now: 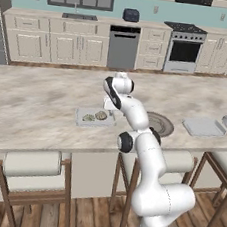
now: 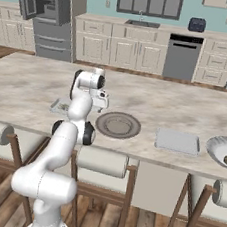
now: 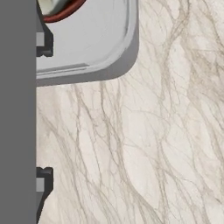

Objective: Place two dumplings into each of the tupperware containers and then place the containers in the fridge.

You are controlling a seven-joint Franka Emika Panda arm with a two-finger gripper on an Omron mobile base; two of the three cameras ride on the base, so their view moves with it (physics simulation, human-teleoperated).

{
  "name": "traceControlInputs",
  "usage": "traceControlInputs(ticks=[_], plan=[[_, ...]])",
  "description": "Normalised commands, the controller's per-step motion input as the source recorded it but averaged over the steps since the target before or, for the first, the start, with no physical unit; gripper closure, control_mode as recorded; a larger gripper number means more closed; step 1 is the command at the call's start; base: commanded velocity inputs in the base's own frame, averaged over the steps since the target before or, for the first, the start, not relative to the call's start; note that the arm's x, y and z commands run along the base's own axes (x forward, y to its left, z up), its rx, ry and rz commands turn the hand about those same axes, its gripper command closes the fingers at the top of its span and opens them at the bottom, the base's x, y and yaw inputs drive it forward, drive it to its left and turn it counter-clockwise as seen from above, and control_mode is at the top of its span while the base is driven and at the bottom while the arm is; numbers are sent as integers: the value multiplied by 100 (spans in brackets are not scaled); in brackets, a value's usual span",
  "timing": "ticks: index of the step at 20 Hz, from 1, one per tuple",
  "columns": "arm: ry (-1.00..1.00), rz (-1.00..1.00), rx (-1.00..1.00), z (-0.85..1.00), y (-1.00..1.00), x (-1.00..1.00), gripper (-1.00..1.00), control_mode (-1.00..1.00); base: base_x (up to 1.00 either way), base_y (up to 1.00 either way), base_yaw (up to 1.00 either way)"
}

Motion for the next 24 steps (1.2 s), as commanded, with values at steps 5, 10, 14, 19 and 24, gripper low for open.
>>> traceControlInputs(ticks=[5, 10, 14, 19, 24], plan=[[0, 0, 0, -17, 0, 0, -100, -100, 0, 0, 0], [0, 0, 0, -23, 0, 0, -100, -100, 0, 0, 0], [0, 0, 0, -20, 0, 0, -100, -100, 0, 0, 0], [0, 0, 0, 0, 0, 0, 100, -100, 0, 0, 0], [0, 0, 0, 0, 0, 0, 100, -100, 0, 0, 0]])
